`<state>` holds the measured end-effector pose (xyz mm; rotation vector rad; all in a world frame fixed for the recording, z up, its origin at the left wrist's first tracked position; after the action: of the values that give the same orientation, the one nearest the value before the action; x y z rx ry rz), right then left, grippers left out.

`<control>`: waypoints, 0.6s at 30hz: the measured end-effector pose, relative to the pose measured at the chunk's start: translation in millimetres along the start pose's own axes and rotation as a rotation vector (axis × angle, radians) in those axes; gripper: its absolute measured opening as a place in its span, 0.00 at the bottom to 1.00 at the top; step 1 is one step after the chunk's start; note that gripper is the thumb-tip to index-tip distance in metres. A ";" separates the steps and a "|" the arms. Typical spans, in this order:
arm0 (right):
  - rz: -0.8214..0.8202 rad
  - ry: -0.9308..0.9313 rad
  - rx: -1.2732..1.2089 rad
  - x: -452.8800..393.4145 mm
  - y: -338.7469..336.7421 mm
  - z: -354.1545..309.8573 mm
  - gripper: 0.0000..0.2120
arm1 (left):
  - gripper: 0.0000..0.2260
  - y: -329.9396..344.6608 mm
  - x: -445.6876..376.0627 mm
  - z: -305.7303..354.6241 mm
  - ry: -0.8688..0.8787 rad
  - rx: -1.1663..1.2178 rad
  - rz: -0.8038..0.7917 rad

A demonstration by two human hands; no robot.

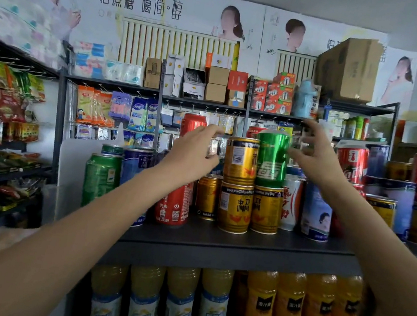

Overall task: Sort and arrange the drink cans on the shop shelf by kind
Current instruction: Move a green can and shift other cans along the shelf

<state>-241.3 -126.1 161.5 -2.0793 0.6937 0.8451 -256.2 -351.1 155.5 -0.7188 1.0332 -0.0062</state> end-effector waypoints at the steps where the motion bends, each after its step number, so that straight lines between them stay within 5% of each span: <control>1: -0.072 0.019 -0.072 -2.8 -1.3 3.9 0.33 | 0.24 5.7 -1.6 2.0 -0.014 0.044 0.009; 8: -0.295 0.101 -0.149 -6.4 17.3 16.7 0.41 | 0.27 40.3 -14.9 15.4 -0.163 0.263 0.130; 11: -0.212 0.012 -0.021 -7.5 28.4 22.1 0.41 | 0.26 54.1 -16.8 15.4 -0.198 0.236 0.161; 18: 0.122 -0.097 -0.200 -23.1 11.4 25.9 0.35 | 0.27 60.3 -13.8 19.7 -0.215 0.154 0.181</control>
<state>-272.5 -107.0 161.3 -2.1716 0.7142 1.1162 -267.4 -289.3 139.4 -0.4733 0.8778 0.1439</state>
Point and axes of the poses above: each hand's wrist, its own x-axis away from the middle knuckle, its own y-axis out of the palm, z = x × y, the point moved 1 cm from there along -x, towards the middle knuckle, and after that the axes turned 15 degrees about x, right-handed, at the moved point
